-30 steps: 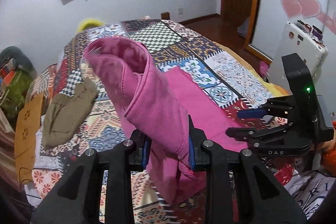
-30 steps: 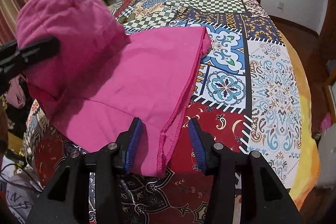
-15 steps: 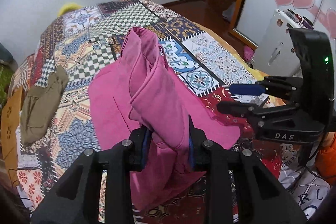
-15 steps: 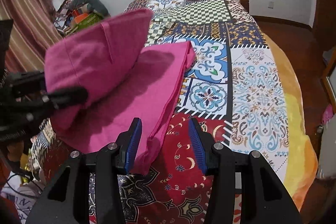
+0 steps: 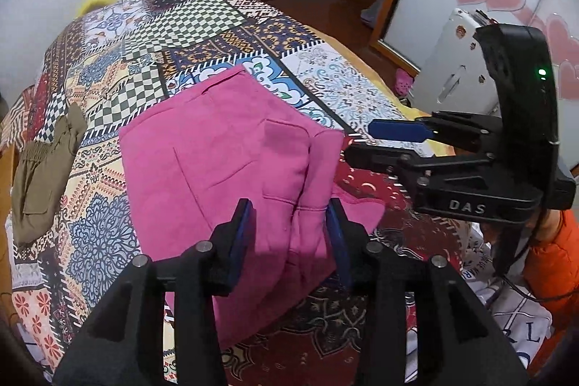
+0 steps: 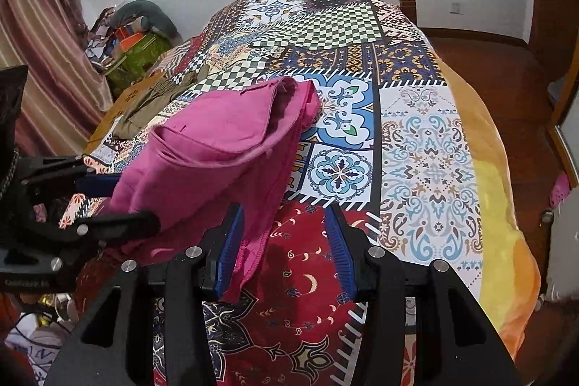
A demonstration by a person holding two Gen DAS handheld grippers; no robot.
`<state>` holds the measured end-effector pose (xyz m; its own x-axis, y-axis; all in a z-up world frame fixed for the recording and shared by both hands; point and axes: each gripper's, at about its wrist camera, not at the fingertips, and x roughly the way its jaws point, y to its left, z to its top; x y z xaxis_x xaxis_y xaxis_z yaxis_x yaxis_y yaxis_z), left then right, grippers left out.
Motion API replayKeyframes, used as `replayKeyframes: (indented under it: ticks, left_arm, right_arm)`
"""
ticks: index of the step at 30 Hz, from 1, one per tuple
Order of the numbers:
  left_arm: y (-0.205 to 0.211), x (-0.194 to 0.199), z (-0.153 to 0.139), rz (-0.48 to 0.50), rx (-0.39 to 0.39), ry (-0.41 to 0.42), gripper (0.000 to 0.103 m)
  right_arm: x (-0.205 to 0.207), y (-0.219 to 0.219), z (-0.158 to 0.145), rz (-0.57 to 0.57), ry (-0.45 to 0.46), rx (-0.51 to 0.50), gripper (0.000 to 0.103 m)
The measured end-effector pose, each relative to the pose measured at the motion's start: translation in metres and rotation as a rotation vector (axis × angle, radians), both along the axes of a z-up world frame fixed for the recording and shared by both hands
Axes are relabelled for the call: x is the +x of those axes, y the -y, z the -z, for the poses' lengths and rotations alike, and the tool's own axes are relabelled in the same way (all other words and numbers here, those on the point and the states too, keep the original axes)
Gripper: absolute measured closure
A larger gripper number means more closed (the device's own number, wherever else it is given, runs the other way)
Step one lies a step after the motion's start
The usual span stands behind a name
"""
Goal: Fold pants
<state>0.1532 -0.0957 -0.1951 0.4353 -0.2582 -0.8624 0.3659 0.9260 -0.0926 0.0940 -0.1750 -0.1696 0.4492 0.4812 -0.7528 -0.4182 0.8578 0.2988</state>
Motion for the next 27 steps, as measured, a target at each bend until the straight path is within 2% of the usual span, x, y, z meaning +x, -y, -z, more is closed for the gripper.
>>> replayKeyframes:
  ticks: [6,12,16,19,21,22,27]
  left_arm:
    - [-0.007,-0.005,-0.022,-0.003,-0.061,0.033,0.062]
    - [-0.029,0.0,-0.036,-0.067,-0.035,0.088,0.057]
    - [-0.051,0.009,-0.027,-0.117,-0.032,0.064,0.057]
    - [-0.057,0.009,-0.01,-0.127,-0.048,0.006,0.057]
    - [-0.056,0.007,0.001,-0.115,-0.057,-0.028,0.057]
    - [-0.053,0.004,0.005,-0.108,-0.057,-0.035,0.057]
    - [-0.038,-0.009,0.012,-0.068,-0.036,-0.02,0.056]
  right_arm:
    - [0.0,0.002,-0.003,0.006,0.009,-0.008,0.061]
    - [0.001,0.003,-0.009,0.013,0.024,-0.009,0.061]
    - [0.003,-0.001,-0.02,0.001,0.053,-0.013,0.06]
    - [0.005,-0.01,-0.033,-0.02,0.089,-0.01,0.06]
    - [0.006,-0.016,-0.039,-0.033,0.101,0.002,0.057]
    - [0.006,-0.021,-0.042,-0.042,0.109,0.012,0.054]
    - [0.005,-0.045,-0.043,-0.101,0.122,0.003,0.054]
